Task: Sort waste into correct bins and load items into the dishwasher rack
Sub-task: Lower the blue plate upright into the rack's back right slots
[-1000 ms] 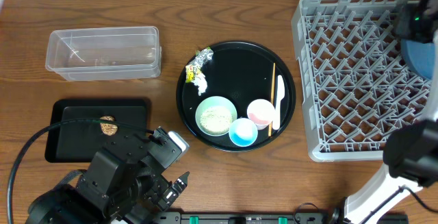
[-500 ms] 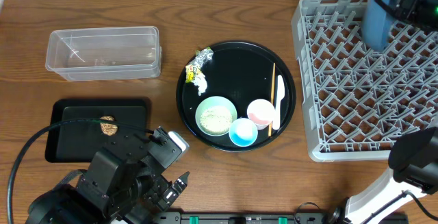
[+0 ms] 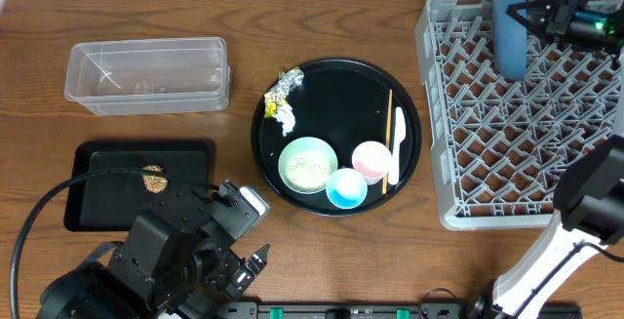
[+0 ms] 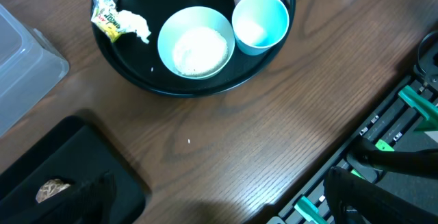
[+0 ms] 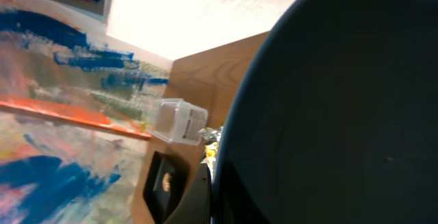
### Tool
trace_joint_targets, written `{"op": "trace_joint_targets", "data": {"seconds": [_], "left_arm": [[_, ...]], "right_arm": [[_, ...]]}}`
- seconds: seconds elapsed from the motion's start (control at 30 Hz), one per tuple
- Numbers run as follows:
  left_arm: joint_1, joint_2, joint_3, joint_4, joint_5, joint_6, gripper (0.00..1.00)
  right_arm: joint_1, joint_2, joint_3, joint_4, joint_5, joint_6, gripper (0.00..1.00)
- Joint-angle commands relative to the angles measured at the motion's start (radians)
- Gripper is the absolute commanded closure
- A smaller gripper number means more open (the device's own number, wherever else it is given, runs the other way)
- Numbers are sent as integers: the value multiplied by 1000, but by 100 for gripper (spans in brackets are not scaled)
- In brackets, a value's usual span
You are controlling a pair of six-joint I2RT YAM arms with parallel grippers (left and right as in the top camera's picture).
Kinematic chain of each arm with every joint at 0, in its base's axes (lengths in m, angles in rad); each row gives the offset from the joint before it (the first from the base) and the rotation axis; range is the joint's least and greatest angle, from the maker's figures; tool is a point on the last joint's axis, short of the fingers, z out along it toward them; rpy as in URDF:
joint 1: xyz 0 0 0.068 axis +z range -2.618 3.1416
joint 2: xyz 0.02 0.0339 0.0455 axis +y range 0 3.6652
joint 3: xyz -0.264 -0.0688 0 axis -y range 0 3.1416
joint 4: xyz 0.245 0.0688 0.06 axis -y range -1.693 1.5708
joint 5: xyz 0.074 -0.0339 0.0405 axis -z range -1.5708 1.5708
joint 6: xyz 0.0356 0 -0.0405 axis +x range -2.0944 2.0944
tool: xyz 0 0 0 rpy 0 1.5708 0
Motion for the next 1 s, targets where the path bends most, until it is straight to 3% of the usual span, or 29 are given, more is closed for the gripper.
{"op": "trace_joint_targets", "data": {"seconds": [0.0, 0.13, 0.37, 0.5, 0.63, 0.77, 0.87, 0.97], "left_arm": [[4, 0, -5, 5, -5, -6, 2], [4, 0, -5, 5, -5, -6, 2], [4, 0, -5, 6, -5, -6, 2], [4, 0, -5, 11, -5, -6, 2], [4, 0, -5, 20, -5, -6, 2], [4, 0, -5, 21, -5, -6, 2], [4, 0, -5, 21, -5, -6, 2], [4, 0, -5, 21, -5, -6, 2]], "right_arm": [[-30, -3, 0, 5, 132, 37, 99], [-70, -3, 0, -5, 267, 79, 99], [-140, -3, 0, -15, 288, 79, 94], [-151, -3, 0, -39, 313, 79, 99], [-137, -3, 0, 10, 37, 102, 99], [-116, -5, 1, 158, -212, 280, 99], [-92, -5, 1, 238, -288, 385, 99], [-66, -5, 1, 242, -275, 392, 99]]}}
